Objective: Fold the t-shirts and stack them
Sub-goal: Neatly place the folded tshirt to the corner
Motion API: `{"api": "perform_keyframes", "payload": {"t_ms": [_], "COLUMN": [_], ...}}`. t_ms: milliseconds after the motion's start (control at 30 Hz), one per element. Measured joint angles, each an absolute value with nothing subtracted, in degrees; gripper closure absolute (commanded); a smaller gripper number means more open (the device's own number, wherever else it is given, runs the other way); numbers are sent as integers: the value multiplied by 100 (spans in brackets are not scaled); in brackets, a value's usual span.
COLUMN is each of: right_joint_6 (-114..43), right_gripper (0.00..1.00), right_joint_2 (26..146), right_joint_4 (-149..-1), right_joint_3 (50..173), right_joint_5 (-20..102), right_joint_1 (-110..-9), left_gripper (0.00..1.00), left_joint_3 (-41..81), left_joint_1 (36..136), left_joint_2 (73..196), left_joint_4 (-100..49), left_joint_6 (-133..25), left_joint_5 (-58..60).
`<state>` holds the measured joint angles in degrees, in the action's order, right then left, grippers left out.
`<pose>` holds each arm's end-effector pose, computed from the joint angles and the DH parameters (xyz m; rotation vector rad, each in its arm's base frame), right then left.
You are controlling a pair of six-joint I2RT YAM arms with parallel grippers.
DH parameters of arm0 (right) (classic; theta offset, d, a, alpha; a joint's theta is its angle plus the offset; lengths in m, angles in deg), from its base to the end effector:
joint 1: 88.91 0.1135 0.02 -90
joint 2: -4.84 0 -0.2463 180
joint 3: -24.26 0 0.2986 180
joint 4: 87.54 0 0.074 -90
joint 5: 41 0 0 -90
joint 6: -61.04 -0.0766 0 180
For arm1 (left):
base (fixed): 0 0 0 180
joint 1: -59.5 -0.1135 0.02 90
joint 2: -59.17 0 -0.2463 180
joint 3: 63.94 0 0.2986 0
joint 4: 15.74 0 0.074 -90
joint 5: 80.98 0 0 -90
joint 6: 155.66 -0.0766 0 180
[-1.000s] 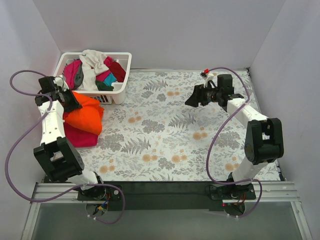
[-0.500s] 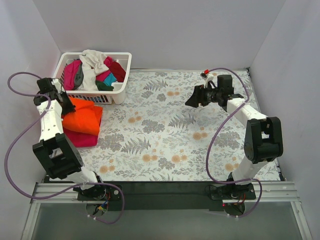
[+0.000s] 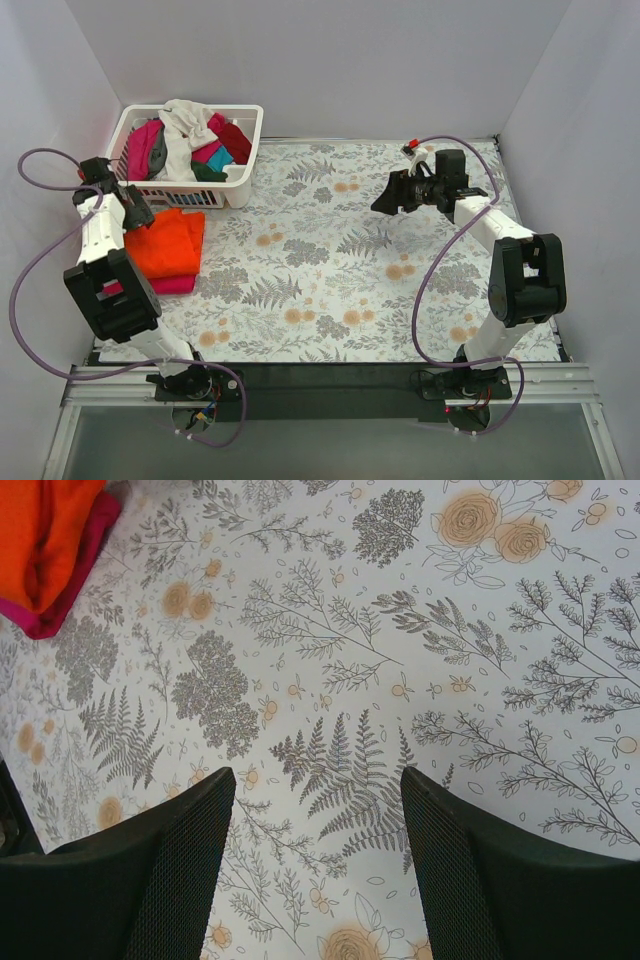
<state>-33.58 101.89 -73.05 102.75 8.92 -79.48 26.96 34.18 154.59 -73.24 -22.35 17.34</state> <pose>0.4304 0.1215 0.1906 -0.4988 2.0625 0.8917 0.3670 0.1859 0.2029 -1.5255 2.1504 0.0867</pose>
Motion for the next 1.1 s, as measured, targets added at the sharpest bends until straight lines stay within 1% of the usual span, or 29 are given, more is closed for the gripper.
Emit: {"api": "perform_keyframes", "payload": {"t_ms": [33,67,267,467,567,700,800,967,1100], "right_joint_6": [-3356,-3356,-3358,-3361,-3361,-3367,-3367,-3389,-3406], "right_gripper": [38,38,38,38,38,38,37,37,36], "right_joint_2": [10189,10192,10211,10211,10205,10045,9709,8891,8401], "right_joint_4": [-7305,-7305,-7305,-7305,-7314,-7298,-7292,-7294,-7285], "right_joint_3": [10275,10275,10275,10264,10196,9903,9580,9094,8823], "right_joint_5": [890,886,831,829,840,923,1048,1384,1662], "right_joint_1": [-7948,-7948,-7948,-7948,-7948,-7948,-7948,-7948,-7948], "left_gripper": [14,13,12,12,12,14,16,15,13], "left_joint_3": [2746,2801,2903,2716,2213,1262,539,-342,-622], "left_joint_1": [3416,3416,3601,4565,4941,4985,5048,5638,6047], "left_joint_2": [15452,15437,14987,13773,12801,11485,10862,10619,10694], "left_joint_4": [-7353,-7346,-7265,-6872,-6437,-5753,-5228,-4549,-4345], "left_joint_6": [-2156,-2099,-1966,-1924,-1725,-1280,-897,-375,-45], "left_joint_5": [1852,1959,2479,2579,2171,1430,896,595,564]}}
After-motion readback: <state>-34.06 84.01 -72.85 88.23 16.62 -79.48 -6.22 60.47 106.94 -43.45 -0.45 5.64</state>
